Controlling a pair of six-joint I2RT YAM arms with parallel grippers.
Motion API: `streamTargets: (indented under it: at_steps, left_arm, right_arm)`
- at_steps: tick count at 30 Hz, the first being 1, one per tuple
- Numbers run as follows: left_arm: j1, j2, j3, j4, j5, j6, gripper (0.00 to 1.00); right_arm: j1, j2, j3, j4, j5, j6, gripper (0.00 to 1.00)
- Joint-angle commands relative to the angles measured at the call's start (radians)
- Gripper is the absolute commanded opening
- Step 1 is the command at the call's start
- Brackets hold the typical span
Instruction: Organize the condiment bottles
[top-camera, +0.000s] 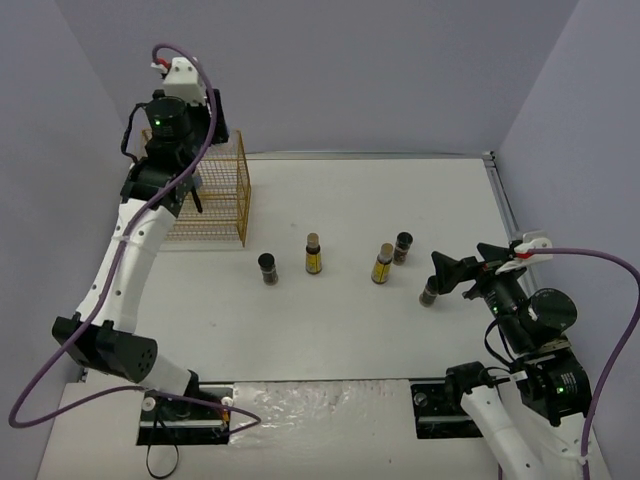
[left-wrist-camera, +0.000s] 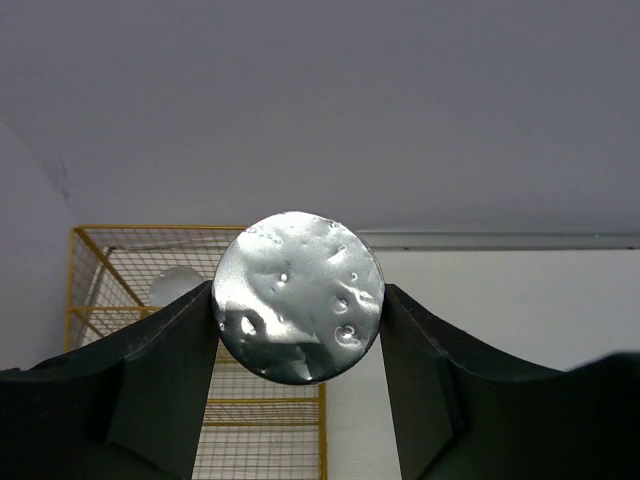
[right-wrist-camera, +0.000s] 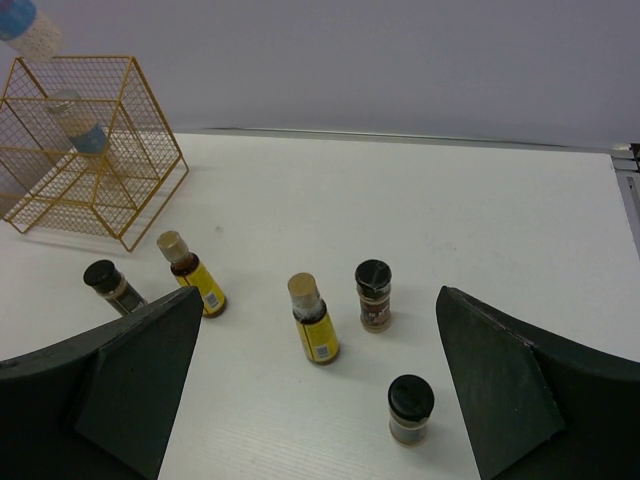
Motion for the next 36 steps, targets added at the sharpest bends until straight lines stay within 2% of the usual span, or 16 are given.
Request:
streamTargets:
  at_steps: [1,12,30,36]
  left_arm:
    - [0.083,0.055,0.050,0.118,0.029,0.002,0.04]
    - [0.192,0.180,0.126,0.236,0.092,-0.005,0.04]
    - [0.202,0.272,0.093,0.291,0.169,-0.032,0.03]
    - [0.202,0.317,0.054,0.298,0.157,-0.026,0.09]
  right_arm:
    - [0.004,0.042,0.025,0.065,-0.012,-0.005,1.00]
    - [0.004,0.033,0.019,0.061,-0.006,-0.006,1.00]
    - [0.004,0.042,0.011,0.063,-0.009,0.003,1.00]
    - [0.004,0.037,0.002,0.063,-0.010,0.006,1.00]
